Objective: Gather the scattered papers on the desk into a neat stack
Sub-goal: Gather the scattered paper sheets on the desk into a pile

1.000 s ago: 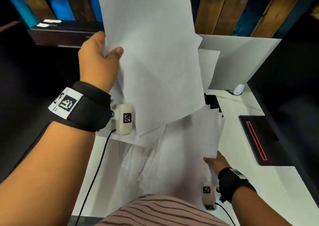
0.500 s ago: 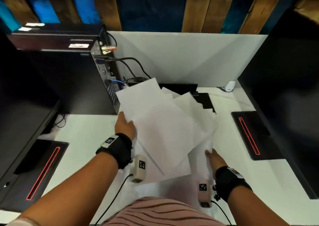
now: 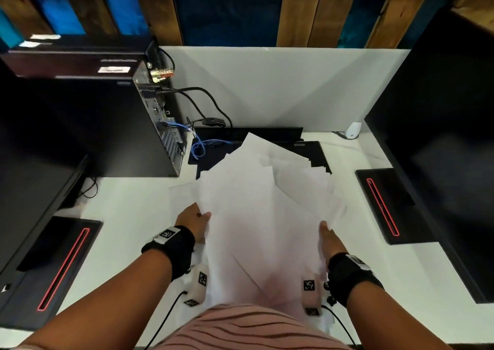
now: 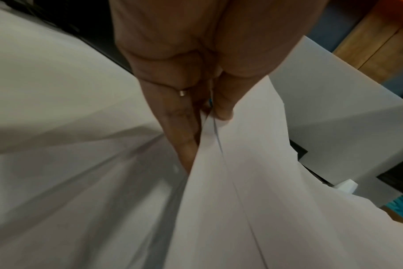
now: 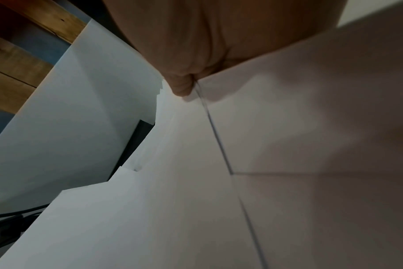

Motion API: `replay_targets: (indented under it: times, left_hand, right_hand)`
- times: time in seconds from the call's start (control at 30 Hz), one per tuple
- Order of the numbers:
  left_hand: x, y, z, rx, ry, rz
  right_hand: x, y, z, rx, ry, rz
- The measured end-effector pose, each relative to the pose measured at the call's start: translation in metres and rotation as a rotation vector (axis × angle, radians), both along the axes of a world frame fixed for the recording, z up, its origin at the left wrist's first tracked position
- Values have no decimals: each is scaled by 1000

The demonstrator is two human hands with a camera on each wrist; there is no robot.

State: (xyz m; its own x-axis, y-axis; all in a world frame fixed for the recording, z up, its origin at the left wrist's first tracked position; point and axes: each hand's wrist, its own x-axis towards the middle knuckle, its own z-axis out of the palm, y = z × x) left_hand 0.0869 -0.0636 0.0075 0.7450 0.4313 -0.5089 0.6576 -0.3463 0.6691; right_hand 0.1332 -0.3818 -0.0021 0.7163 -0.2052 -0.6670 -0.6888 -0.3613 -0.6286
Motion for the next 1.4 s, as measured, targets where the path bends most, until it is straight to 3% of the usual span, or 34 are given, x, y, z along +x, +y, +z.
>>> replay_targets:
  times: [0.27,0.43,0.6,0.73,0.9,0.97,1.1,1.2,1.3,1.4]
  left_hand:
    - [4,14,28,230,-167,168]
    - [27,22,47,243,-245,80]
    - [56,-5,49,167,-318,-97]
    - [62,-31,33,170,-215,-108]
    - [51,-41,8,49,-76,37]
    - [42,-46,2,29,41,-29]
    - [25,-62,-4,319,247,-323]
    - [22,-77,-3,325,298,-423]
    - [27,-69,-5,194,286,-452]
    - [25,-42,-10,68,156,-235]
  right_hand:
    - [3,-3,-10,-56,-35,-52]
    - [4,-3,-16,-106,-44,5]
    - [11,-7,-16,-55,-5,67]
    - [12,-9,-12,-37,-28,98]
    - [9,0,0,-43,-54,48]
    - [9,3,1,-30,-56,55]
    - [8,9,-6,-20,-64,88]
    - [8,14,-9,71,-96,116]
    - [11,9,-13,65,-100,154]
    - [11,1,-18,19,-80,147]
